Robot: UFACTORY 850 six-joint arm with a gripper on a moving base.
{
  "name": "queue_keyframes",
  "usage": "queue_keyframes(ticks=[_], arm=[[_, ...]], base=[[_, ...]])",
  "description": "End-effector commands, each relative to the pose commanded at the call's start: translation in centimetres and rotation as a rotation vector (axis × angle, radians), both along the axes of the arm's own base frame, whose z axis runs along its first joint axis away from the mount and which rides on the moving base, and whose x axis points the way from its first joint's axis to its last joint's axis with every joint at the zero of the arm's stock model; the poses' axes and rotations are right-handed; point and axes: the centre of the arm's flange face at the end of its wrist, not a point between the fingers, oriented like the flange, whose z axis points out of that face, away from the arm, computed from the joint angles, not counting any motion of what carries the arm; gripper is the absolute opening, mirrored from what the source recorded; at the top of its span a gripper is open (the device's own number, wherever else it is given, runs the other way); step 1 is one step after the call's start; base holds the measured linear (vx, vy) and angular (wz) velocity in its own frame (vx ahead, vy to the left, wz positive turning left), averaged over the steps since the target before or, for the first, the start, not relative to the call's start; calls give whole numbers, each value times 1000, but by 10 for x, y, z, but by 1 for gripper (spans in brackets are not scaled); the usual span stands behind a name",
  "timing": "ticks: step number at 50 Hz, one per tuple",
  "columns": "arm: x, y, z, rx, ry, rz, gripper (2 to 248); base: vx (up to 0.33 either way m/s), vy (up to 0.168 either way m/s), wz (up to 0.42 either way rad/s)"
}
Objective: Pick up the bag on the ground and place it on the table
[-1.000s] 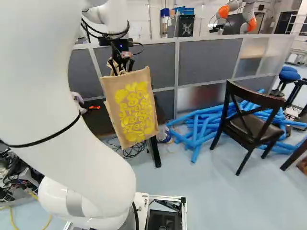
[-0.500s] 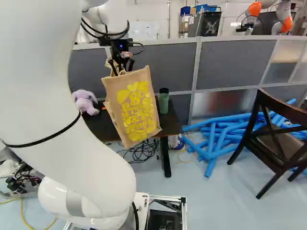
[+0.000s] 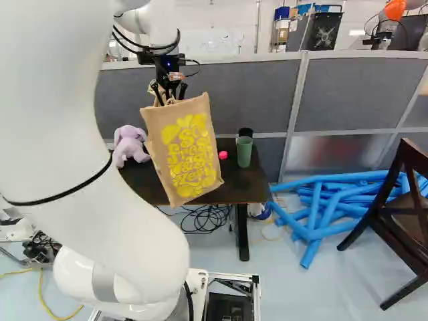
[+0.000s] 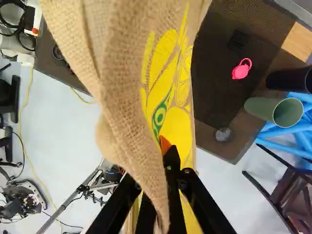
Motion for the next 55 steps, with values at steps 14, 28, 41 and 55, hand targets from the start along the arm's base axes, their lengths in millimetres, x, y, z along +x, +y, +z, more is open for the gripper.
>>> queue_keyframes(ticks=[14, 28, 41, 55], arm=[[0, 0, 0, 0, 0, 0, 21], [0, 0, 0, 0, 0, 0, 21], [0, 0, 0, 0, 0, 0, 21], [0, 0, 0, 0, 0, 0, 21]], base=[[65, 18, 63], [41, -38, -5], [22, -3, -8], [-2, 0, 0]])
